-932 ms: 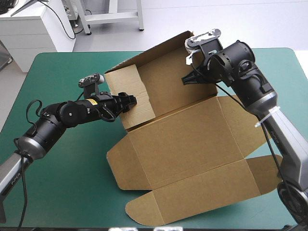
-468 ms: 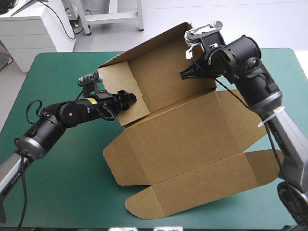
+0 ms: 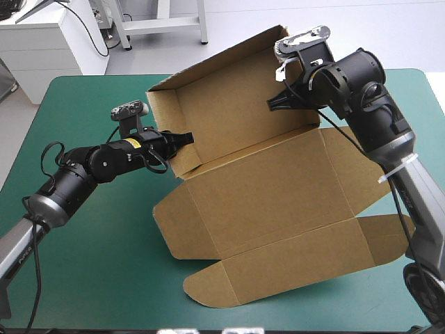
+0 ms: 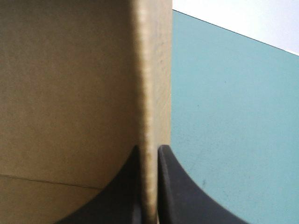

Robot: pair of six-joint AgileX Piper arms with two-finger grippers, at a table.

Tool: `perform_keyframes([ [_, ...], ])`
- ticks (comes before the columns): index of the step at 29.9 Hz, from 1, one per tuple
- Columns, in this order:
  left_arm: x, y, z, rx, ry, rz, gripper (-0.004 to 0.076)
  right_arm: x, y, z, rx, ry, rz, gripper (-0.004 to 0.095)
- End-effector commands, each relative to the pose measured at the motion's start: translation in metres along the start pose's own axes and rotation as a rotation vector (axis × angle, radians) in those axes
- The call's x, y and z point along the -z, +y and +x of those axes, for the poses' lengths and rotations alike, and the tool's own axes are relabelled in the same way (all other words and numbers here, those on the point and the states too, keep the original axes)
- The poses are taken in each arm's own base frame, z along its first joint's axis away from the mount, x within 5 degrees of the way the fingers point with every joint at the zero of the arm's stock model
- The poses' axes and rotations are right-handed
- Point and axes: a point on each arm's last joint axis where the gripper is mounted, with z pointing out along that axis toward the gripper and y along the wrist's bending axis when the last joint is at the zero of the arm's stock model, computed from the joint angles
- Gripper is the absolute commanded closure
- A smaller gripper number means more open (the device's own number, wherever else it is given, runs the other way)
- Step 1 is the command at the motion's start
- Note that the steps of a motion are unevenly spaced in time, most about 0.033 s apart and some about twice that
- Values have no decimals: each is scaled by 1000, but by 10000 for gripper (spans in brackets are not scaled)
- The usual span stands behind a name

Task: Fold the box

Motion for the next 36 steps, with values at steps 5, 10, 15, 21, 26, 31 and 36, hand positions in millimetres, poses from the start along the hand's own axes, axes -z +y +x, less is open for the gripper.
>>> perform_keyframes([
  [5,18,-31,-41,-94,-69,-36,731,-7,-20,-2,-149,21,-116,924],
  [10,-9,-28,-58,-184,106,-203,731,-43,-22,4,-155,108,-108,923],
  [15,-35,-32,-72,-197,203,-250,731,-90,-12,40,-135,304,-102,924],
  [21,-73,-16,-59,-226,463,-353,731,-116,-11,72,-114,444,-108,929],
  [26,-95,-12,-47,-190,542,-300,731,-124,-19,82,-166,493,-185,929],
  [31,-106,-8,-42,-179,570,-302,731,-137,-24,92,-210,543,-213,929],
  [36,-111,-5,-40,-185,578,-319,731,-146,-23,96,-210,568,-212,929],
])
